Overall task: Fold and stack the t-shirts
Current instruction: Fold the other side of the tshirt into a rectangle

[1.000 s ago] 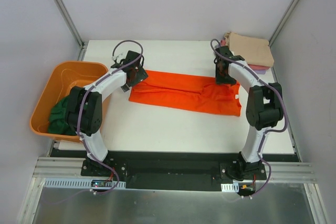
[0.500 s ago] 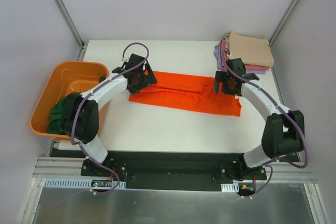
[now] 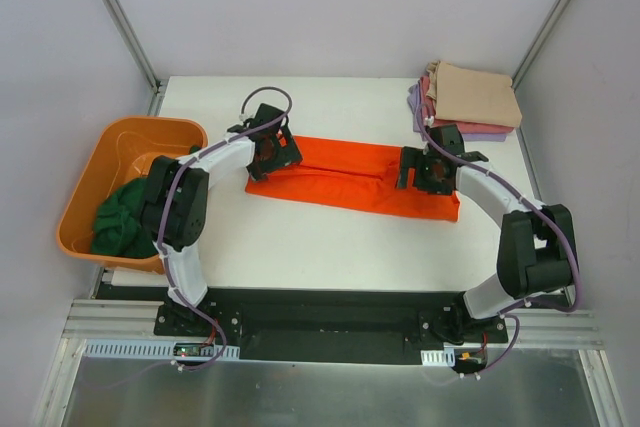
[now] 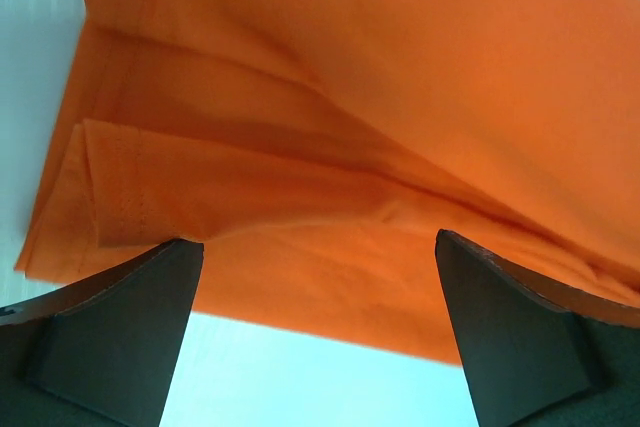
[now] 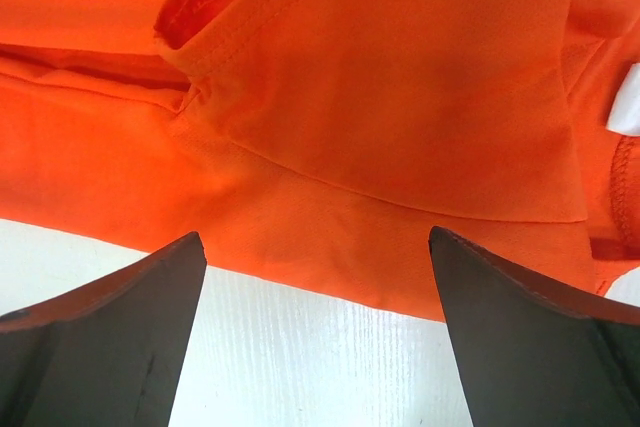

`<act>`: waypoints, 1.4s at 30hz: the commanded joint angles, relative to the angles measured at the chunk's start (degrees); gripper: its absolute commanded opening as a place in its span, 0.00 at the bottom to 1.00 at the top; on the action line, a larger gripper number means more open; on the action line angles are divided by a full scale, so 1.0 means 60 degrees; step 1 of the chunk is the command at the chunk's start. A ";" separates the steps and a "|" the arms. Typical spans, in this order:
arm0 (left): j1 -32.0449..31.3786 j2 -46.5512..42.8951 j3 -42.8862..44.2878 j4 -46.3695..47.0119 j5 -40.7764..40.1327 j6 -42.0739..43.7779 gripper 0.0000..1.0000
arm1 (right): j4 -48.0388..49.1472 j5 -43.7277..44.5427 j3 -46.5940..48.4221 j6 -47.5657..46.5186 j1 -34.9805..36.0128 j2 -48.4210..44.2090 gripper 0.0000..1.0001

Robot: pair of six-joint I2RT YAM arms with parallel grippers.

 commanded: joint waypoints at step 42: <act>0.0546 0.0984 0.2892 -0.0254 0.0637 0.1731 0.99 | 0.0394 -0.0533 0.4184 0.1179 0.0592 0.3604 0.96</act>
